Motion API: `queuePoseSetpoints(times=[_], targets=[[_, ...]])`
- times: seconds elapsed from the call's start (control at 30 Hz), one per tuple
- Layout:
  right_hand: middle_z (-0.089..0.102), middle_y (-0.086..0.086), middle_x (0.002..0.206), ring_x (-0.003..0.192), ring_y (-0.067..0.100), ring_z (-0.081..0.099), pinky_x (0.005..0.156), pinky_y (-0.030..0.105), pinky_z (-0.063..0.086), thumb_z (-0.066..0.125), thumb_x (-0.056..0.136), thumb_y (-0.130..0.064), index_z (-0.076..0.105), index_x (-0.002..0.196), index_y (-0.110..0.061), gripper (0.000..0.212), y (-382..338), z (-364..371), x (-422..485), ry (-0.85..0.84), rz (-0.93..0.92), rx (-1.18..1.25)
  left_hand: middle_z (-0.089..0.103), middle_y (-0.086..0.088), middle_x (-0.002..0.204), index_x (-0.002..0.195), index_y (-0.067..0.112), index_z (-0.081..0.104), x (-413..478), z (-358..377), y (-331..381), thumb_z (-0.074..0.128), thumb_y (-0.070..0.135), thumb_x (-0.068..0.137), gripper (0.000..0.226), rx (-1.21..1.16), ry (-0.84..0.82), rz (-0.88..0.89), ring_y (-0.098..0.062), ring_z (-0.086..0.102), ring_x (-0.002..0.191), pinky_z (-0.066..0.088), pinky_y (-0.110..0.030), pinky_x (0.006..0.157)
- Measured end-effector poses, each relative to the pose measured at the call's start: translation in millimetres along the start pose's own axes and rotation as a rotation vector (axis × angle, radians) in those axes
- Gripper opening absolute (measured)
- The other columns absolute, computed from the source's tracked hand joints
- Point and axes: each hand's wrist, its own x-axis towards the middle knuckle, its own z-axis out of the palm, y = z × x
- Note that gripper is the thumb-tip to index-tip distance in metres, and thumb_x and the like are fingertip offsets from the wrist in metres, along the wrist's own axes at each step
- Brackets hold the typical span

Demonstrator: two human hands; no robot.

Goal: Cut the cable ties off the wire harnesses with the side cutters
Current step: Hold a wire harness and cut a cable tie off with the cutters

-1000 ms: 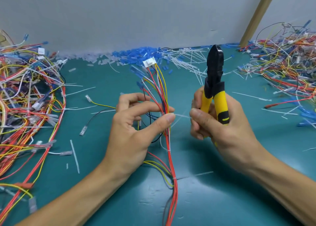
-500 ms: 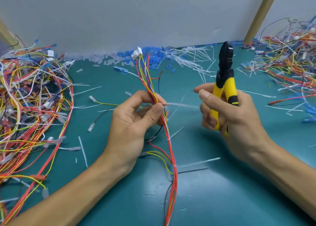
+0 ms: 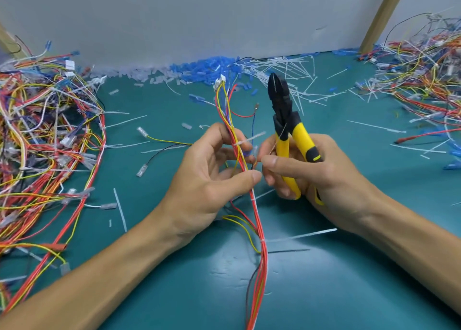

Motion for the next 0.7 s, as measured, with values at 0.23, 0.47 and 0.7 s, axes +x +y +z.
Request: queuePoseSetpoints(times=[0.23, 0.47, 0.7], targets=[[0.061, 0.018, 0.069, 0.049, 0.023, 0.048, 0.048, 0.031, 0.037, 0.061, 0.094, -0.018, 0.062, 0.083, -0.007, 0.016, 1, 2, 0, -0.029, 0.013, 0.110, 0.052, -0.009, 0.097, 0.094, 0.009, 0.044, 0, 5, -3, 0.070, -0.003, 0.072, 0.037, 0.079, 0.061, -0.001, -0.013, 0.066, 0.086, 0.052, -0.020, 0.064], [0.050, 0.013, 0.060, 0.047, 0.020, 0.038, 0.048, 0.028, 0.032, 0.057, 0.093, -0.015, 0.057, 0.081, -0.006, 0.015, -6, 3, -1, -0.184, 0.028, 0.234, 0.049, -0.004, 0.086, 0.086, 0.010, 0.039, -2, 5, 1, 0.069, -0.011, 0.070, 0.040, 0.054, 0.087, 0.110, -0.019, 0.062, 0.078, 0.052, -0.029, 0.074], [0.048, 0.010, 0.058, 0.044, 0.018, 0.036, 0.049, 0.024, 0.032, 0.063, 0.085, -0.020, 0.054, 0.075, -0.009, 0.018, -4, 11, -6, -0.150, -0.045, 0.258, 0.046, 0.006, 0.078, 0.082, 0.011, 0.038, -3, 10, -1, 0.066, -0.009, 0.071, 0.036, 0.118, 0.140, 0.139, -0.020, 0.049, 0.068, 0.044, -0.026, 0.067]])
